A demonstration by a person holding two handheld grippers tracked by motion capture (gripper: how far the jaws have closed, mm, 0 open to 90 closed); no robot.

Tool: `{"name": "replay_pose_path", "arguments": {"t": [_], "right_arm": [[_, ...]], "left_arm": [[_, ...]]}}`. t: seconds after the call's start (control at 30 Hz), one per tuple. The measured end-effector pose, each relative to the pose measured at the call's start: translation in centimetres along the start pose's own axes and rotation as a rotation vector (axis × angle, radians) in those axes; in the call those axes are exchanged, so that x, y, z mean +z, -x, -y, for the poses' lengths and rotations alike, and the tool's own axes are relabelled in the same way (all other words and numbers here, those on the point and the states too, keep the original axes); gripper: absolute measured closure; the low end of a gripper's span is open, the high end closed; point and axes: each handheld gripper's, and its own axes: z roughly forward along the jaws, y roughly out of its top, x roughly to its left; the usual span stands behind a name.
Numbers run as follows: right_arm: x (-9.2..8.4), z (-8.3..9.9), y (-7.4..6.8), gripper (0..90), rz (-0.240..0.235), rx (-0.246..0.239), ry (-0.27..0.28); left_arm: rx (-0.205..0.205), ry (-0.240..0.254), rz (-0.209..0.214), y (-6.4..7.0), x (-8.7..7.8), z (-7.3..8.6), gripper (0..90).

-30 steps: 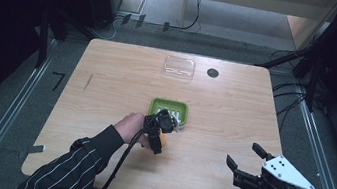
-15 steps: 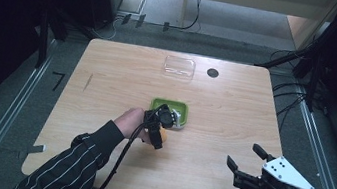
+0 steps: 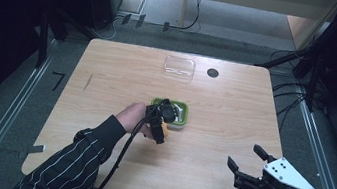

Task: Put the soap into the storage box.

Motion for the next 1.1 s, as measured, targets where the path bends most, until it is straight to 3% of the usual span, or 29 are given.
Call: {"name": "replay_pose_path", "arguments": {"t": [1.1], "right_arm": [[-1.6, 0.6, 0.0, 13.4, 0.047, 0.018, -0.003]], "left_arm": [[0.001, 0.024, -0.006, -2.4, -1.1, -1.1, 26.2]]}}
